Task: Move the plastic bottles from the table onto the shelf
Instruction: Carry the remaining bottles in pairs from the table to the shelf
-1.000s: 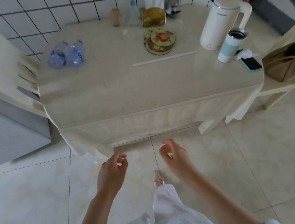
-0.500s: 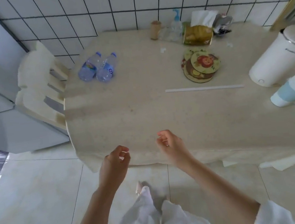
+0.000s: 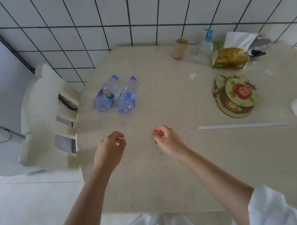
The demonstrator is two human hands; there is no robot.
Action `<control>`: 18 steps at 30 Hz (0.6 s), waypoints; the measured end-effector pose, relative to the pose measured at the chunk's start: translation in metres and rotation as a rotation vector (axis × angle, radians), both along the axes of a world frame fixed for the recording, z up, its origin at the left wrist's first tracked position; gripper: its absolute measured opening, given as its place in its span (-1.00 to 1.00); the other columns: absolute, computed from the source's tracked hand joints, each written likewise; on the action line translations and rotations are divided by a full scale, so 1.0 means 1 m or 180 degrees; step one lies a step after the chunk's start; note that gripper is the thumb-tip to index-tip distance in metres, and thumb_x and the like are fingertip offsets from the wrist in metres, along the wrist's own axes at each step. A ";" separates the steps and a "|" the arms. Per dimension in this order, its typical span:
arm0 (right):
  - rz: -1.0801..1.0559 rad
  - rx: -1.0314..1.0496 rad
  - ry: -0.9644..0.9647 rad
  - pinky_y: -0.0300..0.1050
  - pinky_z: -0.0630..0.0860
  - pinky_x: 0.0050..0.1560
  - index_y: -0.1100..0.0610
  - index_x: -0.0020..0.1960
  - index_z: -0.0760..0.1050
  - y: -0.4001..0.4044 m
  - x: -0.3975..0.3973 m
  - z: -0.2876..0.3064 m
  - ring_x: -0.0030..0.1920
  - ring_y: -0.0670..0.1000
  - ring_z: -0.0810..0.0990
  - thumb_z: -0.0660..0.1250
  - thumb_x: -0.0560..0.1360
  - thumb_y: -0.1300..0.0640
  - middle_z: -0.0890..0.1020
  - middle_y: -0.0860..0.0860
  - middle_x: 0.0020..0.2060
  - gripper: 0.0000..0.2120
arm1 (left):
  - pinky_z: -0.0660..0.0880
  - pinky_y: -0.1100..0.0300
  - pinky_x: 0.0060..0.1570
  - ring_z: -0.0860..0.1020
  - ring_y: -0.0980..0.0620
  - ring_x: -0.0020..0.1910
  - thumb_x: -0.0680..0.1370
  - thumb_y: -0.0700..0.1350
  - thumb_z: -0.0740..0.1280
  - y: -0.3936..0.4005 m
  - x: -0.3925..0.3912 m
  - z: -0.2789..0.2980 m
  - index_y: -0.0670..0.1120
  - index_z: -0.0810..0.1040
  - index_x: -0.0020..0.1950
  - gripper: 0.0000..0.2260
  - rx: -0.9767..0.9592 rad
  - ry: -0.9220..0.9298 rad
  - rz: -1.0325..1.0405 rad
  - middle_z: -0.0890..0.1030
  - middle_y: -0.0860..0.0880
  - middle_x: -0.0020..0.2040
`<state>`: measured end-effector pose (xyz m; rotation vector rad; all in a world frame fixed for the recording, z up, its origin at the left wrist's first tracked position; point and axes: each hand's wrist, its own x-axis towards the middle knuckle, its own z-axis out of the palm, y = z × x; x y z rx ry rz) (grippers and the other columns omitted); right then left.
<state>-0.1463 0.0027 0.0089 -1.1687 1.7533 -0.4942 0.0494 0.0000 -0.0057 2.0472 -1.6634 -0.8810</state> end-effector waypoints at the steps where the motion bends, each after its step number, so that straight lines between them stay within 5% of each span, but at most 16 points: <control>1: -0.0072 0.0080 -0.0057 -0.06 0.51 0.13 0.14 0.18 0.52 -0.017 0.008 0.000 0.09 0.11 0.62 0.30 0.50 0.08 0.67 0.10 0.04 -0.72 | 0.54 0.03 -0.01 0.63 -0.12 -0.09 0.49 -0.15 0.37 -0.018 0.007 0.001 -0.01 0.62 0.01 -0.87 -0.0007 -0.0003 -0.0025 0.64 0.03 -0.19; 8: -0.0365 0.0455 -0.0162 0.12 0.51 0.22 0.16 0.27 0.44 -0.126 0.055 -0.012 0.17 0.15 0.58 0.31 0.48 0.00 0.59 0.14 0.18 -0.59 | 0.47 0.02 0.05 0.54 -0.20 0.08 0.51 -0.14 0.32 -0.140 0.038 -0.010 -0.11 0.55 0.18 -0.75 0.0030 -0.0143 0.0006 0.61 -0.14 0.13; 14: -0.1163 0.1139 -0.0384 0.03 0.57 -0.20 0.21 0.33 0.25 -0.201 0.084 -0.026 0.16 0.23 0.55 0.34 0.45 -0.15 0.48 0.15 0.24 -0.36 | 0.36 -0.05 0.23 0.39 -0.22 0.32 0.48 0.08 0.40 -0.214 0.034 -0.036 -0.12 0.29 0.47 -0.36 0.0188 -0.0545 0.0049 0.39 -0.15 0.37; 18: -0.1409 0.1127 -0.0486 0.23 0.60 0.02 0.24 0.23 0.41 -0.235 0.096 -0.048 0.10 0.24 0.60 0.43 0.38 -0.10 0.58 0.22 0.15 -0.42 | 0.43 -0.04 0.07 0.49 -0.24 0.22 0.46 0.10 0.42 -0.240 0.043 -0.061 -0.10 0.34 0.40 -0.41 0.0302 -0.0588 0.0177 0.48 -0.15 0.28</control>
